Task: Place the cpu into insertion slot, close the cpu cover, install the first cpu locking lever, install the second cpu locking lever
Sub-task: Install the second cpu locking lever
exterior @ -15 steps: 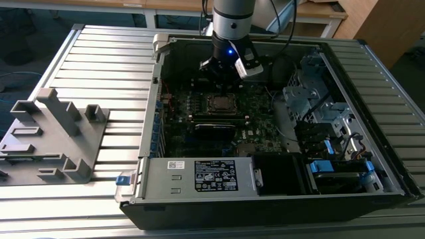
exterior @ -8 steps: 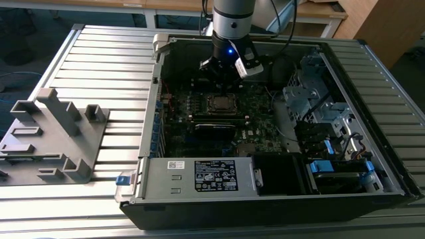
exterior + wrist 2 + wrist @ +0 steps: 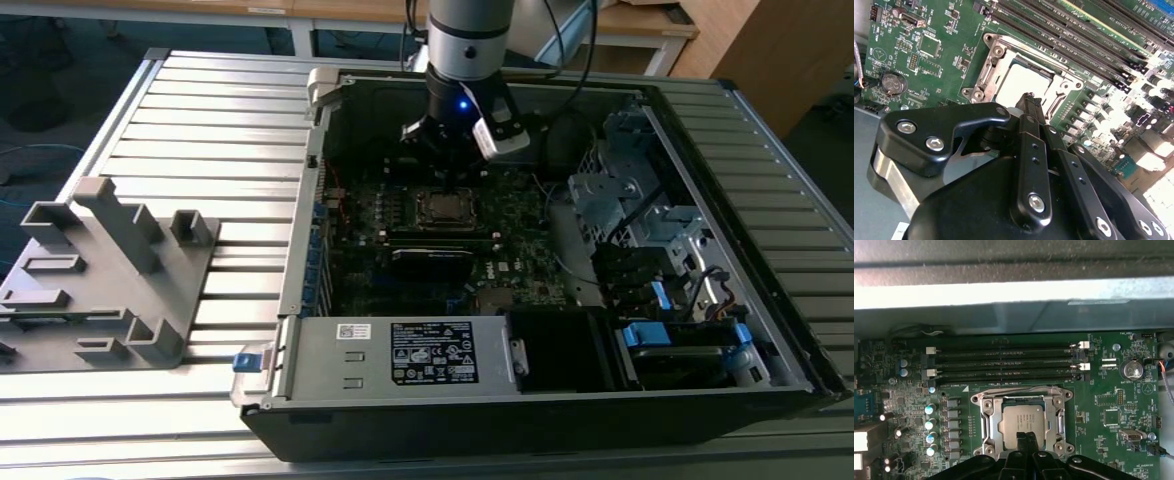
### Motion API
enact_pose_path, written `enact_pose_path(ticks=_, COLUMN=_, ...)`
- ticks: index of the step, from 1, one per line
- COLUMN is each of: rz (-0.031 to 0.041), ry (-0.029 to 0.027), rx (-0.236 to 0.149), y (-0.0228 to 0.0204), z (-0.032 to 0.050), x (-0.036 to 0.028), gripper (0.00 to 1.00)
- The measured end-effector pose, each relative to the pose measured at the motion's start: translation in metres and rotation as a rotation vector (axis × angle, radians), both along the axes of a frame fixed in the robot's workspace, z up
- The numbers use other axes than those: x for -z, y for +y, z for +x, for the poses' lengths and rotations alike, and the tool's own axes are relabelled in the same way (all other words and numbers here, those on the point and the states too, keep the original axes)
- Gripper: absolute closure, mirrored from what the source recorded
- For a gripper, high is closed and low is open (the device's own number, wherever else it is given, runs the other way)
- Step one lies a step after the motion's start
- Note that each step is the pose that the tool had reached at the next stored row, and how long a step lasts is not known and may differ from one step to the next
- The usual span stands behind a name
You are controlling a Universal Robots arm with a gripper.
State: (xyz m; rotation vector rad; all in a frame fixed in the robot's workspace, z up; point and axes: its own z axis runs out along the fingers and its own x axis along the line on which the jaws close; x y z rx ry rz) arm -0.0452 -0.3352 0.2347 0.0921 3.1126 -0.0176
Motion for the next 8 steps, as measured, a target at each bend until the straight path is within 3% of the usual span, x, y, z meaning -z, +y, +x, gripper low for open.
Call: enact_pose_path(ticks=8, rz=0.0000, ry=0.0000, rx=0.000, y=-0.0020, z=0.0000, x=0.0000, gripper=0.89)
